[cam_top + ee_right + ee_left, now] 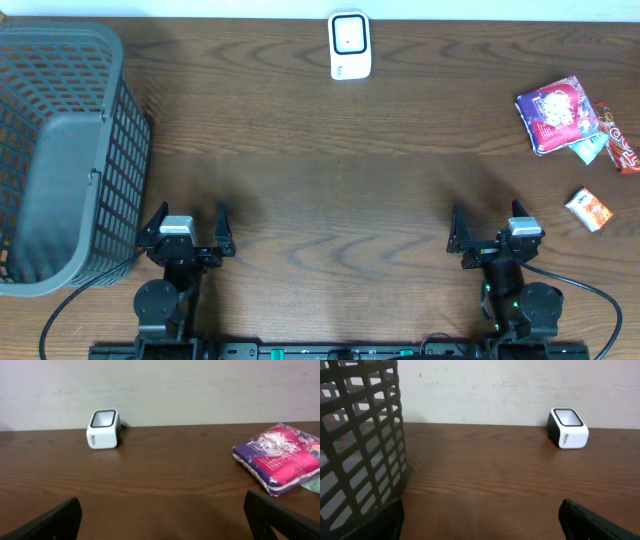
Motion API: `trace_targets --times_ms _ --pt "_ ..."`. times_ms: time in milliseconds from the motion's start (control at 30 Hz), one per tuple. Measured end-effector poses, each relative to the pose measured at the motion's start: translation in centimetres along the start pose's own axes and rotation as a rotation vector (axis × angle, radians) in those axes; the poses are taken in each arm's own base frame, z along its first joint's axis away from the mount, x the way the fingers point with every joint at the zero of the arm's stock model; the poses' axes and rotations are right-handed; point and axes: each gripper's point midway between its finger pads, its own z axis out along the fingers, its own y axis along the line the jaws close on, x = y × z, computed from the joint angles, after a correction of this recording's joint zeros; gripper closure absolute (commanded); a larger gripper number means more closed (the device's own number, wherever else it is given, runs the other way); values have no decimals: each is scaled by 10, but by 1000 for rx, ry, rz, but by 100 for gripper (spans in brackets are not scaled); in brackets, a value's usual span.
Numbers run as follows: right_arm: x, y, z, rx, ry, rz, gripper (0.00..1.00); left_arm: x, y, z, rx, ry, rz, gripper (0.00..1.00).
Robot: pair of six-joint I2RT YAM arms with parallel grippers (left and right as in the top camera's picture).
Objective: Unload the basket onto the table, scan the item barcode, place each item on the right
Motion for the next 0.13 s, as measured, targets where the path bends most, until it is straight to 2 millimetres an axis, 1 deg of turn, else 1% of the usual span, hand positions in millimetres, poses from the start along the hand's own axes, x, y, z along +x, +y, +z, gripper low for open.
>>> trace_targets --times_ms 133 --pt "0 0 0 0 0 0 1 0 0 0 0 0 0 2"
